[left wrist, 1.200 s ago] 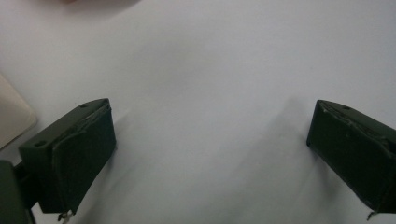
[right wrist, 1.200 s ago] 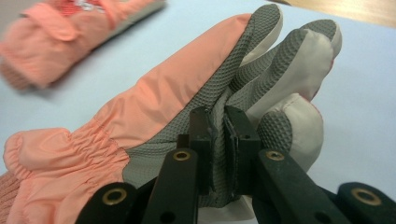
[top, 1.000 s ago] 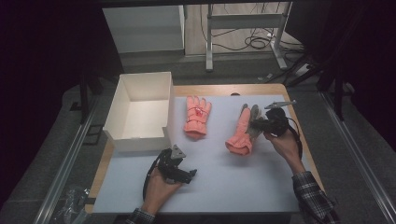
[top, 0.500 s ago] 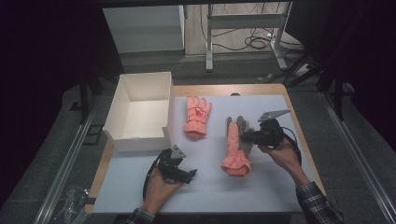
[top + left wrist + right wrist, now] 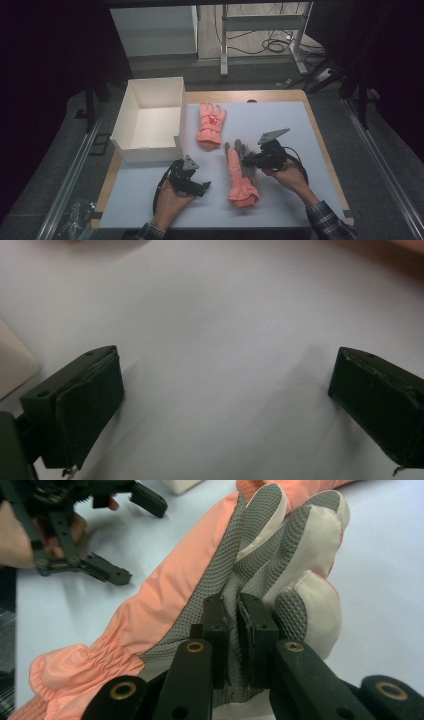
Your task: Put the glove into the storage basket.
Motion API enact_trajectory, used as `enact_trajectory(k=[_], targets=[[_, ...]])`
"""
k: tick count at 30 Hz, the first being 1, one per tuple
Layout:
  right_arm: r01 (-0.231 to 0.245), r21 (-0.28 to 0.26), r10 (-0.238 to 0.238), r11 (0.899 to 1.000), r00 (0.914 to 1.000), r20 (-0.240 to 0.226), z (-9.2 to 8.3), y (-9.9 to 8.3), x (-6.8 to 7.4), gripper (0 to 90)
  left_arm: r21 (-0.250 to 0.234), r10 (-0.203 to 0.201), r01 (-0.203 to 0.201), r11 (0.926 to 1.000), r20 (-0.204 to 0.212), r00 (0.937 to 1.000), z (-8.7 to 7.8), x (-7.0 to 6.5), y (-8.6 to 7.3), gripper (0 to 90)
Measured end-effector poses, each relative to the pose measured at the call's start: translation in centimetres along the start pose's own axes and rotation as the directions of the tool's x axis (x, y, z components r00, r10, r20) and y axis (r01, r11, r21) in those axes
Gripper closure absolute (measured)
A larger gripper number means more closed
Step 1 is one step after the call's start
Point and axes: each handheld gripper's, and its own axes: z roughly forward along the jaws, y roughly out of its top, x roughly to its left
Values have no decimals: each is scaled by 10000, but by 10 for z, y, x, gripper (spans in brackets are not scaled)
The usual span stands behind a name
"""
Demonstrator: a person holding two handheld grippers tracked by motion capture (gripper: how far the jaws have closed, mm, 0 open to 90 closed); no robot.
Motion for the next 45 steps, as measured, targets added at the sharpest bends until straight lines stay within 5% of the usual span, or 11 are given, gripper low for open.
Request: enact_trajectory(k=[7, 16, 26, 45], targets=[[-250, 218, 247, 9995, 9996, 136, 17, -7, -7, 802, -1, -30, 30, 10000, 10, 10000, 0, 0, 0, 13], [119, -193, -100, 9997, 9955, 945, 6, 5, -7, 649, -2, -31, 31, 10000, 10, 10000, 0, 0, 0, 13], [357, -318, -306, 9989, 9885, 1479, 16, 36, -13, 532, 30, -1, 1, 10000, 8, 10000, 0, 0, 0, 13], [-70, -372, 154, 9993, 9727, 2314, 59, 98, -40, 430, 37, 12, -12, 10000, 7, 10000, 0, 0, 0, 13]])
